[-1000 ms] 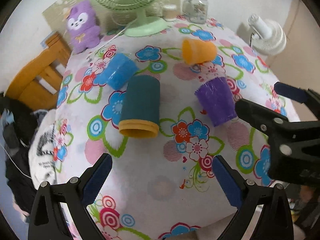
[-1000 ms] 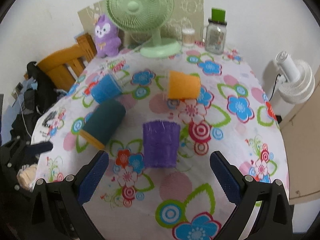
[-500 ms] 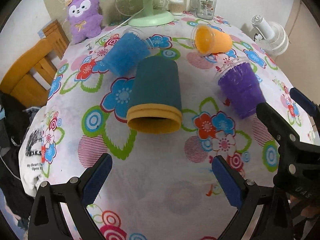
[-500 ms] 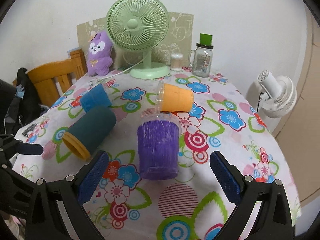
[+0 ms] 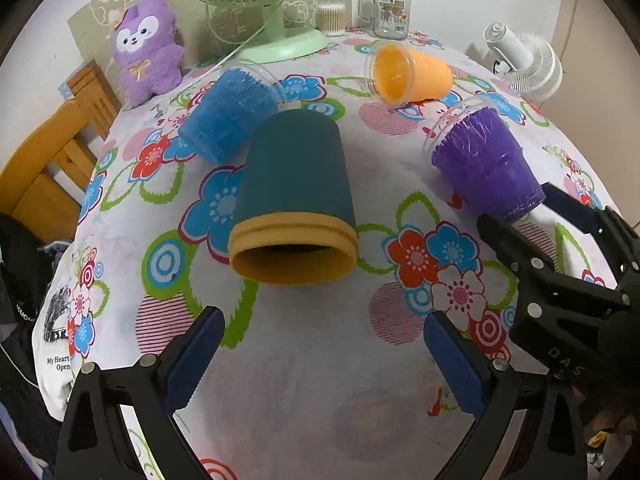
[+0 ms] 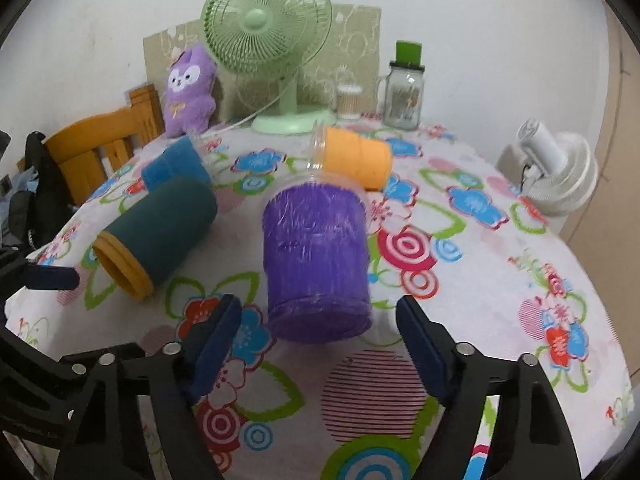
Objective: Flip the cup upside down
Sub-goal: 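Bring the right tool to the standing purple cup and grasp it, then lift the purple cup with the right tool and turn its base upward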
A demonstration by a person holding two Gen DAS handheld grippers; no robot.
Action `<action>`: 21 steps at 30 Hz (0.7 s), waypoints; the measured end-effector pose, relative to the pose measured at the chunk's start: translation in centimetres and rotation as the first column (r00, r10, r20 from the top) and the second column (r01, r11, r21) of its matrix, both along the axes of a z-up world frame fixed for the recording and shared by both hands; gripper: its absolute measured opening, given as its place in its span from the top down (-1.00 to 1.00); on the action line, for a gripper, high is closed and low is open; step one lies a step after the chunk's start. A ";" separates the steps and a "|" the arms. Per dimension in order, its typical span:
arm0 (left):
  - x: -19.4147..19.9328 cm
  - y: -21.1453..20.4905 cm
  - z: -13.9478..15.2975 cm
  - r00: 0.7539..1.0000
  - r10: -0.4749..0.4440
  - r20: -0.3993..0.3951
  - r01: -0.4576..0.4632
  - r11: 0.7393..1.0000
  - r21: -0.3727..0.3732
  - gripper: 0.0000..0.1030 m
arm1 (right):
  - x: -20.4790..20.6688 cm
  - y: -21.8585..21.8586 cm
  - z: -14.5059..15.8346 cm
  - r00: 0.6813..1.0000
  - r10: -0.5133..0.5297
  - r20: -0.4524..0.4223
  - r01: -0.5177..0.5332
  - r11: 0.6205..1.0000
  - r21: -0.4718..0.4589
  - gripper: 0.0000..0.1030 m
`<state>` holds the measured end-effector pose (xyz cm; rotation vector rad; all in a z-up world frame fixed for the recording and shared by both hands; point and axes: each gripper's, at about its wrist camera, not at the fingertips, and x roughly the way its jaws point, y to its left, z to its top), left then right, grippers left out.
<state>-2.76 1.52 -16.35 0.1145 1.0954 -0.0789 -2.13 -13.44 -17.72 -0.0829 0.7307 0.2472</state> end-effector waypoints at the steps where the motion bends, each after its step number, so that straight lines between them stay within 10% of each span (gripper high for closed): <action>1: 0.1 0.0 -0.1 1.000 0.002 0.001 -0.002 1.000 -0.002 -0.96 | 0.1 0.0 -0.1 1.000 -0.001 -0.006 0.002 1.000 0.002 -0.52; 9: 0.0 -0.4 -0.5 1.000 -0.009 -0.001 0.009 1.000 0.000 -0.96 | 0.7 -0.4 -0.6 0.998 -0.029 -0.059 0.030 0.999 0.013 -0.13; 21: -0.5 0.0 0.7 1.000 0.030 -0.005 -0.030 0.999 -0.028 -0.96 | -0.2 0.2 0.8 1.000 0.008 -0.030 -0.008 1.000 0.015 -0.11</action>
